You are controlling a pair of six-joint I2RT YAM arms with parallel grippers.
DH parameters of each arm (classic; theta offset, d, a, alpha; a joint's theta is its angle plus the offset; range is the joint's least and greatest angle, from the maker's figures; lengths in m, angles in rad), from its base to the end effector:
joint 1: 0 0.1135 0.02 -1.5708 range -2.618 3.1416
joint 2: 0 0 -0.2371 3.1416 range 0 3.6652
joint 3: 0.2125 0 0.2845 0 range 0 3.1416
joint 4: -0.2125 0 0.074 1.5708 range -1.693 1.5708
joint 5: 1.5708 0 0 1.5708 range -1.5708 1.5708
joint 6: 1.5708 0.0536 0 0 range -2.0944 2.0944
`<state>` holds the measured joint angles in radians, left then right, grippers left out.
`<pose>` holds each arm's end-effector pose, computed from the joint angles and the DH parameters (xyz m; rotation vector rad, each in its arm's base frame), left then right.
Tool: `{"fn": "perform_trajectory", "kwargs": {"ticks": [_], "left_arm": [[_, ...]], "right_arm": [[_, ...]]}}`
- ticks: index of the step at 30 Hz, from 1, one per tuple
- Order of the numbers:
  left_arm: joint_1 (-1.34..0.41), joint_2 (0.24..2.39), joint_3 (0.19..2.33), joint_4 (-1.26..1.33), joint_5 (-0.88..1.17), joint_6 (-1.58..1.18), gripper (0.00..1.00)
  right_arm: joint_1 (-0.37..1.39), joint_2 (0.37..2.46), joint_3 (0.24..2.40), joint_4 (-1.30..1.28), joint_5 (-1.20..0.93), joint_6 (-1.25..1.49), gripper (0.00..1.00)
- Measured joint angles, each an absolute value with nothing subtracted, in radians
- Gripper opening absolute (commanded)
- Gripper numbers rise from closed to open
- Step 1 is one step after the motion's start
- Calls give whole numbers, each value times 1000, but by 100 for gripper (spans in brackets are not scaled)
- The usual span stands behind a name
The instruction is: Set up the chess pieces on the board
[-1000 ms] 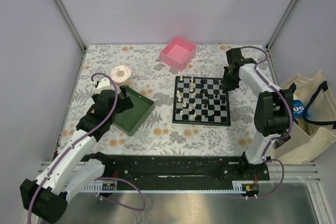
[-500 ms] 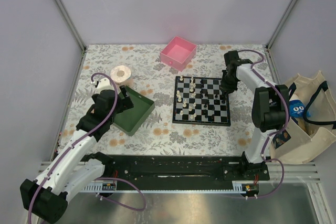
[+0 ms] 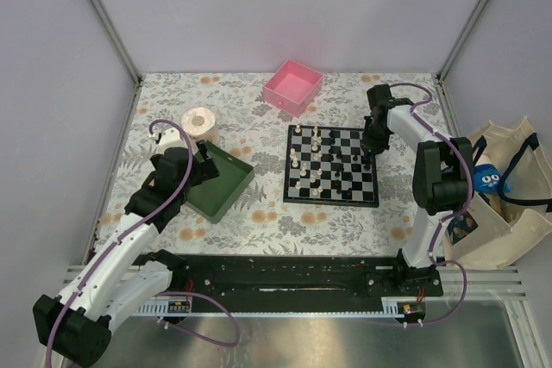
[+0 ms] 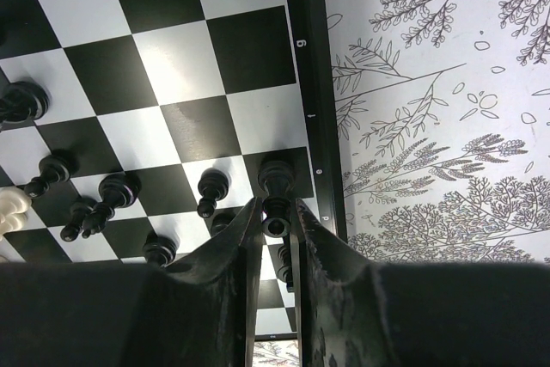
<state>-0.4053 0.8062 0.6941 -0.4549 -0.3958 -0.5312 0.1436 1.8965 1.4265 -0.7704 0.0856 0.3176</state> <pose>0.2315 -0.0769 0.2468 -0.3593 2.0614 -0.1430 0.4087 0.0545 0.1452 0.2633 2.7883 -0.0101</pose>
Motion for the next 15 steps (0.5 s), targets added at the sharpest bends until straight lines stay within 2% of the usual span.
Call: {"fn": "perform_trajectory", "kwargs": {"ticks": [4, 15], "left_arm": [[-405, 806, 694, -455, -396, -531, 99], [-404, 806, 694, -455, -392, -531, 99]], "right_arm": [[144, 1903, 1426, -771, 85, 319, 29], [144, 1903, 1430, -772, 70, 317, 46]]}}
